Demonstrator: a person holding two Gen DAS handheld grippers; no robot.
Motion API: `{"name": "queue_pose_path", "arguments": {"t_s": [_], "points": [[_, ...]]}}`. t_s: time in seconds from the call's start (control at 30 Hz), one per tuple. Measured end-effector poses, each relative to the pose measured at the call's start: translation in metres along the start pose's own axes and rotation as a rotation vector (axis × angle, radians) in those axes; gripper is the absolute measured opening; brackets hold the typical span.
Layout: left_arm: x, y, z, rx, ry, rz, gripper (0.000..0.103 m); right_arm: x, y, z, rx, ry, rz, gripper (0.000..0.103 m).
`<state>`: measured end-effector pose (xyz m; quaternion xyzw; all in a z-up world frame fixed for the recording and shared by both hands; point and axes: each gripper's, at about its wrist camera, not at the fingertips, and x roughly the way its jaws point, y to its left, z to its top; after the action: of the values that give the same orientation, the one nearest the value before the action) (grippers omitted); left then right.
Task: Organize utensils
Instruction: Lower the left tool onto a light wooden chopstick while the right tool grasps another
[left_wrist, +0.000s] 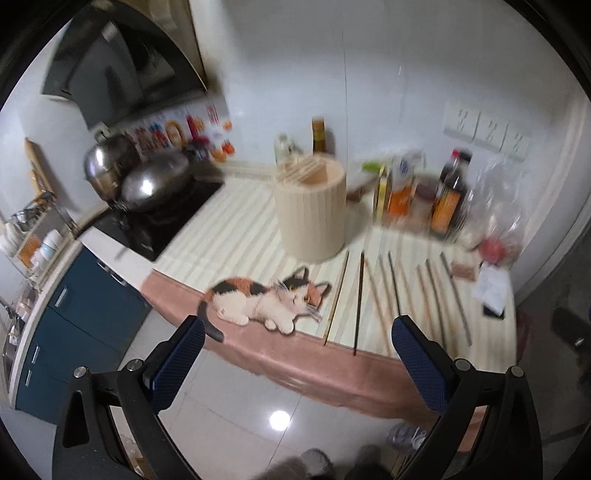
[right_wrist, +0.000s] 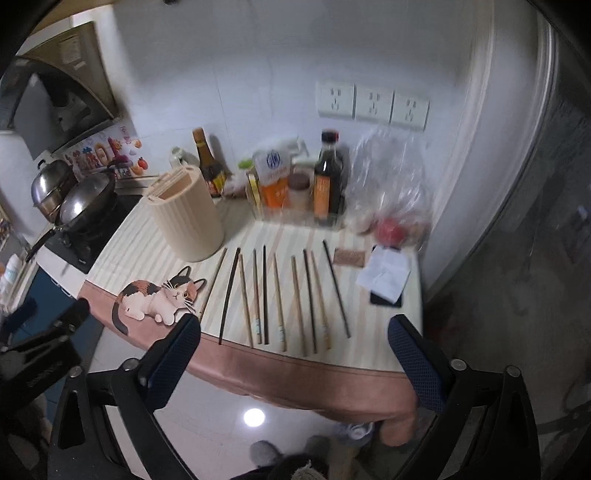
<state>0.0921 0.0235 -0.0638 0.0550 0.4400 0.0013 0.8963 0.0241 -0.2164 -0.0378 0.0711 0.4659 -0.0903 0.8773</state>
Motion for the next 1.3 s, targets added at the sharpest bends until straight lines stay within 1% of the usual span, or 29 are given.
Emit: {"name": "queue_pose_path", "arguments": {"t_s": [0.03,0.07,0.1,0.13,0.17,0.2,0.23,0.27,0.33,0.37,0.4,0.5,0.53,0.57,0.6,0.63,0.67,0.73,0.8,0.87,0.9,0.97,1.0,1.03,1.07,1.1,1.17,1.3], "points": [[0.013,0.002,0.0,0.0,0.022,0.005,0.103,0.012,0.0,0.001,0.012,0.022,0.009,0.081],[0.029,0.003,0.0,-0.001,0.056,0.008,0.103,0.025,0.0,0.003,0.027,0.043,0.02,0.074],[0.051,0.006,0.0,-0.007,0.094,0.003,0.103,0.041,0.0,0.005,0.043,0.074,0.025,0.064],[0.063,0.008,-0.002,-0.012,0.115,-0.004,0.103,0.056,0.001,0.005,0.049,0.104,0.037,0.058],[0.078,0.009,-0.002,-0.018,0.145,-0.015,0.103,0.072,0.002,0.006,0.054,0.128,0.059,0.055],[0.1,0.01,-0.003,-0.027,0.186,-0.03,0.103,0.088,0.003,0.006,0.056,0.152,0.07,0.054],[0.113,0.01,-0.003,-0.029,0.206,-0.036,0.101,0.105,0.004,0.006,0.054,0.177,0.077,0.054],[0.128,0.009,-0.002,-0.03,0.226,-0.039,0.095,0.122,0.006,0.005,0.054,0.2,0.09,0.053],[0.161,0.002,-0.001,-0.017,0.275,-0.048,0.09,0.16,0.007,0.003,0.051,0.257,0.1,0.053],[0.175,0.0,0.0,-0.01,0.297,-0.045,0.085,0.179,0.006,0.004,0.054,0.287,0.109,0.053],[0.194,-0.007,0.0,0.002,0.323,-0.045,0.082,0.202,0.005,0.005,0.059,0.317,0.115,0.053],[0.237,-0.021,0.002,0.033,0.39,-0.06,0.075,0.258,-0.001,0.008,0.076,0.393,0.125,0.053],[0.248,-0.026,0.003,0.043,0.403,-0.064,0.074,0.275,-0.004,0.01,0.084,0.412,0.13,0.053],[0.259,-0.03,0.005,0.054,0.414,-0.066,0.071,0.295,-0.006,0.012,0.092,0.434,0.128,0.053],[0.27,-0.035,0.005,0.065,0.429,-0.069,0.067,0.308,-0.007,0.014,0.094,0.447,0.129,0.052],[0.281,-0.039,0.006,0.073,0.445,-0.075,0.053,0.32,-0.008,0.016,0.092,0.46,0.13,0.048],[0.29,-0.043,0.007,0.082,0.463,-0.08,0.045,0.335,-0.009,0.018,0.087,0.475,0.116,0.045],[0.309,-0.05,0.01,0.096,0.486,-0.084,0.044,0.355,-0.009,0.023,0.077,0.491,0.107,0.039],[0.322,-0.055,0.011,0.103,0.497,-0.087,0.044,0.373,-0.008,0.029,0.063,0.497,0.096,0.036],[0.33,-0.058,0.011,0.114,0.507,-0.086,0.044,0.386,-0.005,0.033,0.042,0.504,0.081,0.036],[0.333,-0.061,0.011,0.126,0.512,-0.086,0.044,0.394,-0.002,0.034,0.026,0.512,0.07,0.034],[0.336,-0.065,0.009,0.137,0.52,-0.094,0.037,0.407,0.003,0.036,0.005,0.531,0.064,0.029],[0.335,-0.064,0.01,0.133,0.509,-0.097,0.034,0.412,0.005,0.036,-0.006,0.539,0.056,0.024],[0.335,-0.064,0.01,0.135,0.509,-0.107,0.023,0.417,0.008,0.035,-0.015,0.546,0.049,0.016],[0.334,-0.063,0.01,0.126,0.51,-0.128,0.011,0.42,0.012,0.034,-0.025,0.554,0.038,0.014],[0.332,-0.061,0.009,0.115,0.511,-0.128,0.007,0.423,0.013,0.033,-0.03,0.561,0.026,0.009],[0.332,-0.061,0.01,0.111,0.51,-0.115,0.006,0.423,0.016,0.033,-0.041,0.552,0.016,0.008],[0.321,-0.049,-0.005,0.065,0.515,-0.093,0.006,0.421,0.022,0.025,-0.042,0.57,0.023,0.007]]}}
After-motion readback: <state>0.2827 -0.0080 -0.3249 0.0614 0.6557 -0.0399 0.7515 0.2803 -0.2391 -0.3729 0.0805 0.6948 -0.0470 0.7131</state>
